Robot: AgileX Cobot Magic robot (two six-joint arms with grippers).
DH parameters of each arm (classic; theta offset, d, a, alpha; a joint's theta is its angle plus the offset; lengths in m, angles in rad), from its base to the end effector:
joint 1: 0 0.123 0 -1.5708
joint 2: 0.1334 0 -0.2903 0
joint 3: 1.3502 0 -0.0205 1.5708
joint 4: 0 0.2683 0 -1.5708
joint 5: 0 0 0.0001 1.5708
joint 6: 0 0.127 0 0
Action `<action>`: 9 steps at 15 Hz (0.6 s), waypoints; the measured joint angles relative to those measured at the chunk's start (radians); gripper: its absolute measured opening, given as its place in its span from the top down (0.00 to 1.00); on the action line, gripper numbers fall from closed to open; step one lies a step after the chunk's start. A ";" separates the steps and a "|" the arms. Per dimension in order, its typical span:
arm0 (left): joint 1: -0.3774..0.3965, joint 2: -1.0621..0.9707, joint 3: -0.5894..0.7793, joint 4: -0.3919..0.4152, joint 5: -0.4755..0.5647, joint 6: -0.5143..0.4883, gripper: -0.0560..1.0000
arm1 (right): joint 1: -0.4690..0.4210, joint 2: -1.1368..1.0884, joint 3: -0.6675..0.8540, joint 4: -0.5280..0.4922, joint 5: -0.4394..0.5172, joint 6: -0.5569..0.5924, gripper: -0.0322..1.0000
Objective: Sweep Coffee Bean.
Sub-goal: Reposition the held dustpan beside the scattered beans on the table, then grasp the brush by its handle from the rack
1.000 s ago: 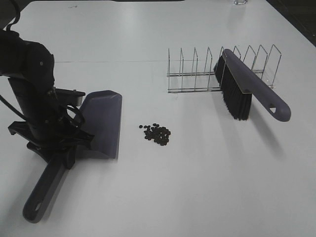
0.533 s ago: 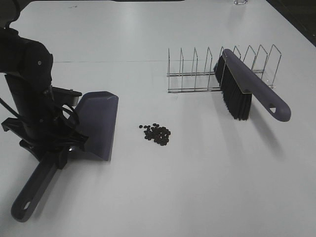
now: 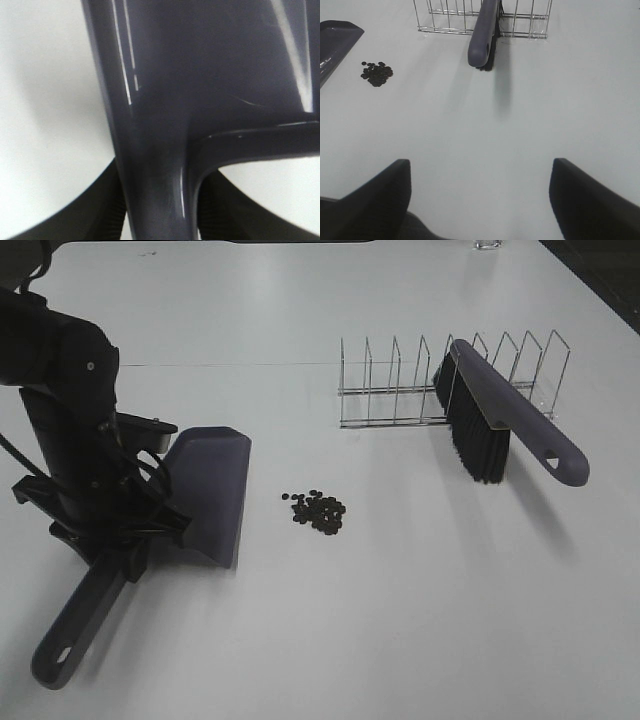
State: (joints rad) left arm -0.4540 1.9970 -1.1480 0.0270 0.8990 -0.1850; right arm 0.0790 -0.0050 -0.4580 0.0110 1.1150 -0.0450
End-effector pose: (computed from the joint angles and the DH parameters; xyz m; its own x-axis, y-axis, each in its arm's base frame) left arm 0.3165 -0.1515 0.0722 -0.9561 0.2804 0.0849 0.2841 0.9581 0.0358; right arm 0.0371 0.0042 0.2499 -0.5296 -0.0822 -0.8442 -0.1086 0.9937 -0.0286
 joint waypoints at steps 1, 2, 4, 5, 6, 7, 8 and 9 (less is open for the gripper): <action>-0.022 0.000 0.000 0.009 -0.014 -0.024 0.60 | 0.000 0.000 0.000 -0.005 -0.001 0.002 0.31; -0.038 0.000 0.000 0.026 -0.030 -0.054 0.60 | 0.000 0.015 -0.006 -0.011 -0.007 0.021 0.30; -0.059 0.000 0.000 0.085 -0.042 -0.109 0.60 | 0.000 0.129 -0.032 -0.018 -0.012 0.098 0.21; -0.059 0.000 0.000 0.099 -0.041 -0.121 0.60 | 0.000 0.213 -0.050 -0.018 -0.009 0.134 0.17; -0.059 0.000 0.000 0.108 -0.041 -0.125 0.60 | 0.000 0.308 -0.077 -0.018 -0.001 0.156 0.15; -0.059 0.000 0.000 0.110 -0.043 -0.130 0.61 | 0.000 0.525 -0.155 -0.018 0.000 0.163 0.13; -0.059 0.000 0.000 0.110 -0.044 -0.133 0.61 | 0.000 0.624 -0.215 -0.018 0.000 0.163 0.13; -0.059 0.000 0.000 0.110 -0.047 -0.134 0.61 | 0.000 0.721 -0.283 -0.018 -0.001 0.164 0.13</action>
State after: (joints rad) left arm -0.5130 1.9970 -1.1480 0.1370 0.8520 -0.3190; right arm 0.0790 0.7160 -0.7410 -0.0070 1.1140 0.1190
